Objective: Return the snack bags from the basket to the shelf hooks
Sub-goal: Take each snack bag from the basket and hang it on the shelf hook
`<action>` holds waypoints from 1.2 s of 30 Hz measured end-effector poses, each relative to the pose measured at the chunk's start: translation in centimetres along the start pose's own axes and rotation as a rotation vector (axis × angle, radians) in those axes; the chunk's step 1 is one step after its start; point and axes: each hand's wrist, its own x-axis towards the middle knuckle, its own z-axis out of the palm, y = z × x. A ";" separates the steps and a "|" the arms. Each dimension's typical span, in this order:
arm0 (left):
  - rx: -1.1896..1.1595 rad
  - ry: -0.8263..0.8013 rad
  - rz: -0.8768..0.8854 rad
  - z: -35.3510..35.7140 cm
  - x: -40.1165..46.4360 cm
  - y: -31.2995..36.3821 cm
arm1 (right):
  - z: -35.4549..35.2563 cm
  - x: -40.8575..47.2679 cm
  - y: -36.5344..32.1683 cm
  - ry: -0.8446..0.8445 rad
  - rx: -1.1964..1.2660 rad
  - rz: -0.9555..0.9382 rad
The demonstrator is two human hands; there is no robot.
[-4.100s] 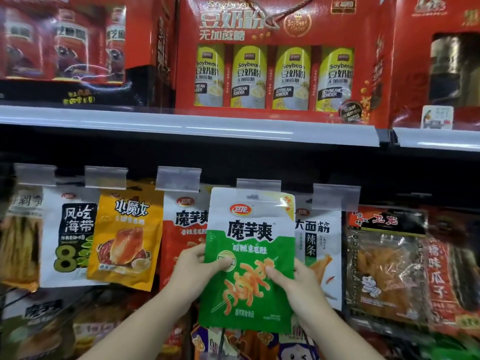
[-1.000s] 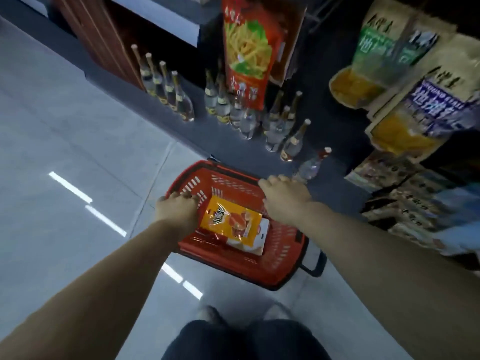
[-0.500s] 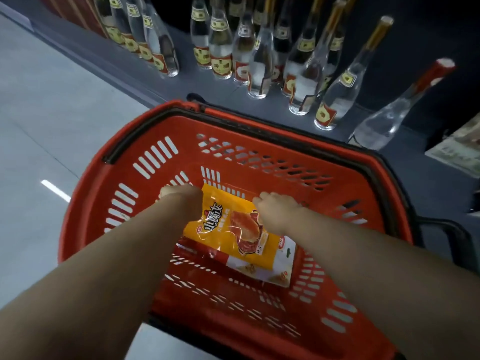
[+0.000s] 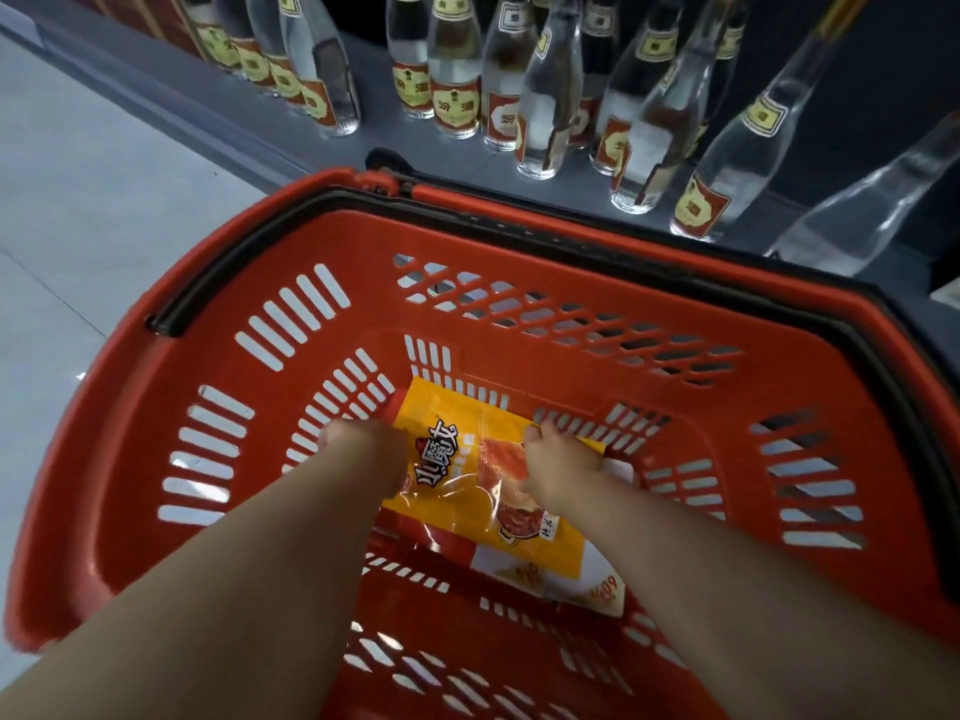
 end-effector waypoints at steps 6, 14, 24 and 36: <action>0.014 -0.018 -0.005 0.4 0.0 0.4 | 0.1 0.3 -0.6 -0.042 0.174 0.136; -0.075 -0.066 -0.093 1.5 -0.5 0.1 | 0.7 -1.8 -1.2 0.130 -0.035 -0.007; -0.323 -0.070 -0.130 1.3 -1.3 -1.8 | -2.9 -4.8 2.2 0.096 0.596 -0.120; -1.571 -0.152 0.464 -2.6 -6.7 -3.7 | -9.2 -9.5 3.0 0.233 1.153 -0.211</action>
